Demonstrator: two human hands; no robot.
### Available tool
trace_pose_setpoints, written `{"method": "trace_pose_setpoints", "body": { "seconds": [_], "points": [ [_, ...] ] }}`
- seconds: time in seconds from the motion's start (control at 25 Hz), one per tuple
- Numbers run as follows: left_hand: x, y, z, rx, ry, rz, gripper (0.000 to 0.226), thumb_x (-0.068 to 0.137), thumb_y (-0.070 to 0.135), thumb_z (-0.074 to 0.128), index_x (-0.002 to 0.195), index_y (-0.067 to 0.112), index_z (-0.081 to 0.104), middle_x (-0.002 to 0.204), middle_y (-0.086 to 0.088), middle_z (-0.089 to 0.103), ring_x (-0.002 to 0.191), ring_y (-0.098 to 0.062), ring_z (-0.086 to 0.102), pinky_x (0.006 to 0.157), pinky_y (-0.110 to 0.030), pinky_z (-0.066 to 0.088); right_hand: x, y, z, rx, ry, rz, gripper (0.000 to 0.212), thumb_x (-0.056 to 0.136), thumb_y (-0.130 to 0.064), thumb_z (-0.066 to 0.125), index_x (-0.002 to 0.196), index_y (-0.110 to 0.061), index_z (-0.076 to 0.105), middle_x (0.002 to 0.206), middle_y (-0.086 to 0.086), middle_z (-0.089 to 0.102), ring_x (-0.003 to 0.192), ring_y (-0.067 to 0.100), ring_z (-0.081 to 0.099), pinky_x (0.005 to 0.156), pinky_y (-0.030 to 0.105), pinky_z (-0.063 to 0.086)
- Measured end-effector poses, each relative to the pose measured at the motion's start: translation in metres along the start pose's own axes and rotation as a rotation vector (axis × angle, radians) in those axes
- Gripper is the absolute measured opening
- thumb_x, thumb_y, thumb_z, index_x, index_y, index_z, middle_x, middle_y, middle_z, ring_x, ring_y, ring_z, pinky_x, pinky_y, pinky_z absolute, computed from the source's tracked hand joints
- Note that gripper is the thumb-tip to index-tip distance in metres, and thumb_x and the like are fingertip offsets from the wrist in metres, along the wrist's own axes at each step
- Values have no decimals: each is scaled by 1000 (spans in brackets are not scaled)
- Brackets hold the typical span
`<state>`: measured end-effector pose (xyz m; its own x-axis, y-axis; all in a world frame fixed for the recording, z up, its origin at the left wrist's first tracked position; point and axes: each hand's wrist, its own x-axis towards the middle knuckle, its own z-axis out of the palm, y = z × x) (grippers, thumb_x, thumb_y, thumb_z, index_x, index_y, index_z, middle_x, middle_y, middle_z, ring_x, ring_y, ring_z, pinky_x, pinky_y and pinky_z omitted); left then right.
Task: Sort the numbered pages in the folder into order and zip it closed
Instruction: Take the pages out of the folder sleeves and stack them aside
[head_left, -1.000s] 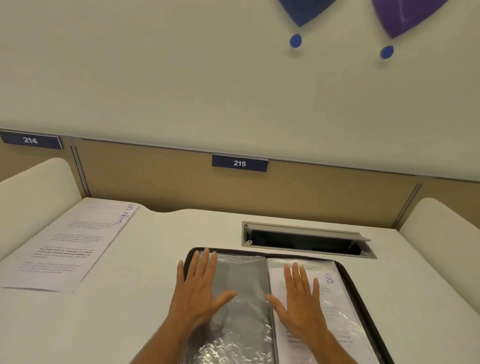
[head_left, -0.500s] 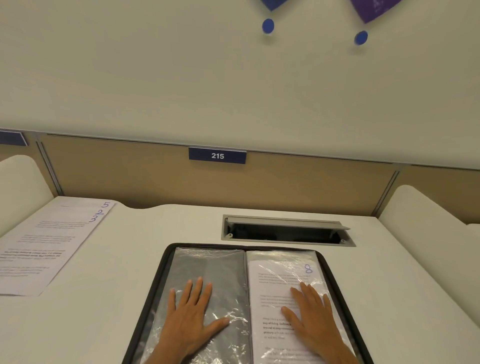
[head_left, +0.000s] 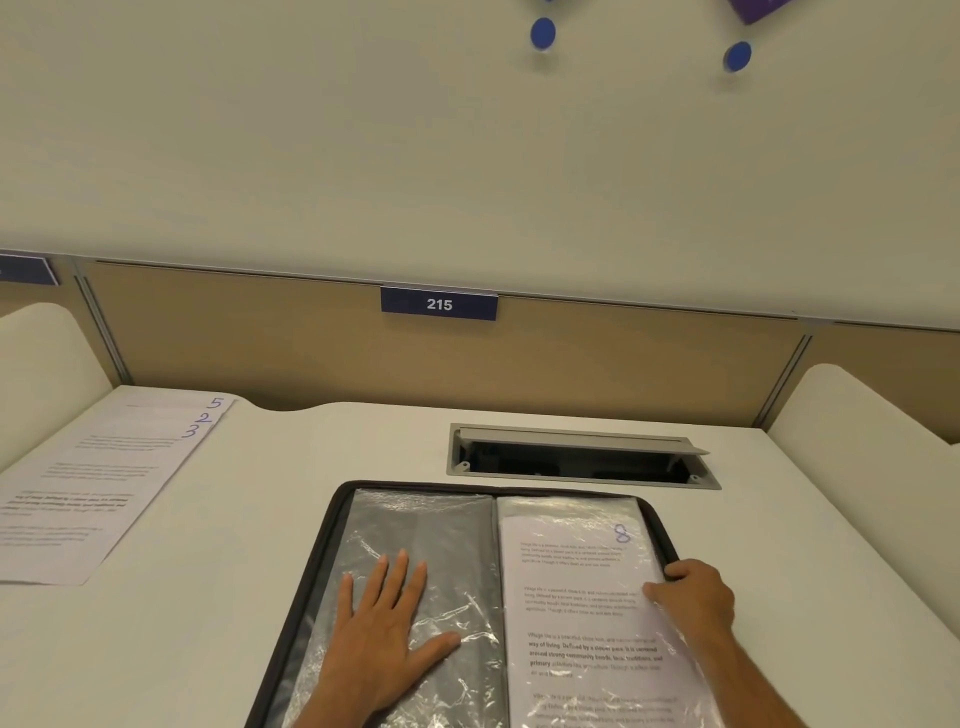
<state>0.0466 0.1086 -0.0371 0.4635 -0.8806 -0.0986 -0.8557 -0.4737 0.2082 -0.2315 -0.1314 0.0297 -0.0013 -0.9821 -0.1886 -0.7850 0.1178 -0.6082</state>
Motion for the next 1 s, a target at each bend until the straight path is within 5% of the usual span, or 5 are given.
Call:
{"method": "trace_pose_setpoints", "body": {
  "seconds": [0.16, 0.44, 0.56, 0.84, 1.0],
  "points": [
    [0, 0, 1, 13, 38, 26, 91, 81, 90, 36, 139, 25, 58, 145, -3, 55, 128, -27, 57, 112, -45, 7, -1, 0, -5, 36, 14, 24, 13, 74, -5, 82, 71, -10, 70, 76, 9, 71, 66, 24, 60, 67, 34, 54],
    [1, 4, -23, 11, 5, -31, 109, 71, 99, 26, 157, 32, 24, 166, 5, 11, 153, -24, 15, 119, -49, -4, -2, -34, -25, 136, -49, 90, 4, 76, -9, 74, 77, -6, 71, 74, 11, 70, 68, 26, 66, 65, 36, 56],
    [7, 19, -50, -46, -65, -34, 107, 68, 92, 44, 154, 32, 24, 161, 6, 22, 148, -21, 20, 120, -49, 14, 1, -64, -41, 315, -214, 149, 15, 74, 3, 75, 87, 6, 68, 88, 24, 71, 79, 37, 71, 81, 49, 61],
    [25, 109, -140, -1142, 23, -87, 61, 77, 73, 63, 109, 21, 67, 103, 3, 70, 91, -16, 69, 81, -40, 61, -60, -151, -50, 722, -578, -77, 21, 82, 5, 69, 102, -3, 71, 80, 14, 69, 63, 20, 65, 47, 24, 49],
    [36, 116, -183, -1368, 12, -167, 51, 83, 59, 71, 100, 10, 69, 92, -8, 76, 76, -20, 74, 69, -36, 63, -97, -185, -28, 806, -741, -112, 36, 98, -37, 60, 106, -5, 74, 92, 14, 73, 73, 25, 71, 69, 37, 61]
  ]
}}
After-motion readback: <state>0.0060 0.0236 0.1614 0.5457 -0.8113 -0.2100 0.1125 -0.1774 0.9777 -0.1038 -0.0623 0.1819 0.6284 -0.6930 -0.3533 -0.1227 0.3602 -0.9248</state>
